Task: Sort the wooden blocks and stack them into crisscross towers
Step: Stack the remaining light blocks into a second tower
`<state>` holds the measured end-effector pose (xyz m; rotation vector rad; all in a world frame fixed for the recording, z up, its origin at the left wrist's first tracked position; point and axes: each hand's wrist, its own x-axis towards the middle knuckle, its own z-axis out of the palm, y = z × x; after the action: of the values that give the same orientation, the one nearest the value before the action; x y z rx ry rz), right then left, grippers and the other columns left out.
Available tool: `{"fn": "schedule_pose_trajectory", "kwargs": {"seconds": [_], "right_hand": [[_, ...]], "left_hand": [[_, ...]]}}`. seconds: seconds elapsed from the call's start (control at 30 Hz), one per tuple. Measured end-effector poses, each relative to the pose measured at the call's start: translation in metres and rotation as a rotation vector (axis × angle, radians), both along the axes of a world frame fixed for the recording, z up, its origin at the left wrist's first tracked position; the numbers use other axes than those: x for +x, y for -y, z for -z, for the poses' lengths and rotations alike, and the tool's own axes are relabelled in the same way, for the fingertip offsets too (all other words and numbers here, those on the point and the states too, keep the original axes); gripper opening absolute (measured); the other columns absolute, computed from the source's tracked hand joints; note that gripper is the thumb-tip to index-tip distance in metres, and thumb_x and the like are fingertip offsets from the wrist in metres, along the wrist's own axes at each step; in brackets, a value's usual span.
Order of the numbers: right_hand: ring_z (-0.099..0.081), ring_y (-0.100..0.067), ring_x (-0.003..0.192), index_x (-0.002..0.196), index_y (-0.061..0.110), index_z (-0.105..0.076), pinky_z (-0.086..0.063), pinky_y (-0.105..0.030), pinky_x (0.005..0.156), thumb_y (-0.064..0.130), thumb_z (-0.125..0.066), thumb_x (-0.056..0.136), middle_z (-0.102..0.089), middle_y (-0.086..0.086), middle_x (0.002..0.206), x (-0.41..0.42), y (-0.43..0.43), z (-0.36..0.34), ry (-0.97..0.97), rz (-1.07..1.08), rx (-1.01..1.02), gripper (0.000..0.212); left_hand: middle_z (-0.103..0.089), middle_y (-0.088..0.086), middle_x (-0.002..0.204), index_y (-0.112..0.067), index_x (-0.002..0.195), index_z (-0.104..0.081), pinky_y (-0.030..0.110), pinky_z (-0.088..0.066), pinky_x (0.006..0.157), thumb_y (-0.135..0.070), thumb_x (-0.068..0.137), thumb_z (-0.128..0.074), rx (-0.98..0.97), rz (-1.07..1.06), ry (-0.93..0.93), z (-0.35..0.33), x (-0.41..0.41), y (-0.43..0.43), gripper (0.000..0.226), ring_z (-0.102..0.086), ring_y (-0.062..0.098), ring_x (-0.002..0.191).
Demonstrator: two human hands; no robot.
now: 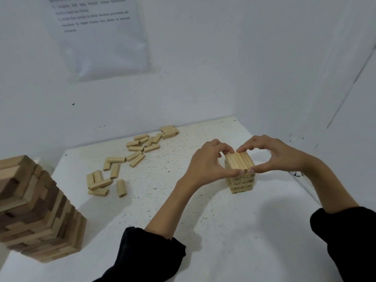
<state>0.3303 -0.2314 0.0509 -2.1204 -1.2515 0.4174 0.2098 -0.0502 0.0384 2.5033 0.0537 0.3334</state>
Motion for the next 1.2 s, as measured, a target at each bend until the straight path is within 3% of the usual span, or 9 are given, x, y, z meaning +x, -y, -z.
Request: {"fn": "schedule_pose_trajectory", "kwargs": {"seconds": [0.13, 0.27, 0.43, 0.63, 0.7, 0.87, 1.2], "right_hand": [[-0.041, 0.005, 0.110, 0.112, 0.042, -0.057, -0.033, -0.010, 0.086, 0.028, -0.079, 0.070, -0.053, 0.017, 0.117, 0.001, -0.001, 0.002, -0.004, -0.003, 0.002, 0.049], [-0.040, 0.008, 0.109, 0.112, 0.042, -0.056, -0.031, -0.002, 0.084, 0.028, -0.078, 0.070, -0.053, 0.018, 0.116, 0.000, -0.003, 0.005, -0.005, -0.011, -0.005, 0.049], [-0.040, 0.006, 0.111, 0.114, 0.039, -0.057, -0.034, -0.010, 0.089, 0.024, -0.078, 0.072, -0.052, 0.016, 0.118, -0.001, -0.002, 0.006, -0.025, -0.004, 0.003, 0.050], [-0.038, 0.011, 0.110, 0.116, 0.037, -0.057, -0.031, -0.001, 0.085, 0.026, -0.078, 0.071, -0.052, 0.018, 0.118, 0.001, -0.001, 0.005, 0.007, -0.005, -0.005, 0.051], [-0.039, 0.008, 0.111, 0.116, 0.038, -0.057, -0.031, -0.005, 0.088, 0.027, -0.078, 0.071, -0.052, 0.017, 0.118, 0.001, -0.001, 0.006, 0.006, -0.008, -0.014, 0.051], [-0.042, -0.006, 0.116, 0.117, 0.038, -0.056, -0.036, -0.029, 0.099, 0.041, -0.073, 0.064, -0.052, 0.015, 0.120, -0.001, -0.001, 0.006, -0.016, -0.002, -0.017, 0.055], [-0.042, -0.003, 0.116, 0.116, 0.040, -0.056, -0.036, -0.027, 0.098, 0.044, -0.076, 0.065, -0.052, 0.017, 0.120, 0.002, 0.001, 0.009, -0.025, 0.004, -0.007, 0.054]], "left_hand": [[-0.055, -0.012, 0.103, -0.028, 0.110, -0.062, 0.023, -0.039, 0.076, -0.050, 0.067, -0.079, 0.011, -0.010, -0.004, 0.004, 0.001, 0.000, 0.051, -0.048, 0.005, 0.094], [-0.053, -0.013, 0.102, -0.029, 0.109, -0.062, 0.019, -0.037, 0.073, -0.050, 0.067, -0.079, 0.008, -0.011, -0.004, 0.007, 0.000, 0.000, 0.050, -0.047, 0.005, 0.094], [-0.051, -0.015, 0.102, -0.028, 0.110, -0.061, 0.016, -0.035, 0.072, -0.051, 0.067, -0.079, 0.002, -0.009, -0.006, 0.008, 0.000, 0.001, 0.052, -0.046, 0.004, 0.094], [-0.051, -0.015, 0.102, -0.028, 0.110, -0.061, 0.015, -0.034, 0.072, -0.052, 0.067, -0.079, 0.005, -0.011, 0.003, 0.008, 0.001, 0.001, 0.052, -0.046, 0.004, 0.094], [-0.050, -0.016, 0.102, -0.028, 0.110, -0.061, 0.015, -0.034, 0.072, -0.053, 0.067, -0.079, 0.008, -0.010, 0.005, 0.009, 0.001, 0.001, 0.053, -0.045, 0.003, 0.093], [-0.052, -0.015, 0.102, -0.028, 0.110, -0.062, 0.011, -0.031, 0.071, -0.052, 0.067, -0.079, 0.006, -0.020, 0.023, 0.011, -0.001, 0.002, 0.052, -0.044, 0.002, 0.093], [-0.055, -0.012, 0.104, -0.027, 0.109, -0.062, 0.011, -0.031, 0.071, -0.053, 0.067, -0.078, 0.003, -0.017, 0.034, 0.012, 0.001, 0.004, 0.052, -0.045, 0.004, 0.094]]}}
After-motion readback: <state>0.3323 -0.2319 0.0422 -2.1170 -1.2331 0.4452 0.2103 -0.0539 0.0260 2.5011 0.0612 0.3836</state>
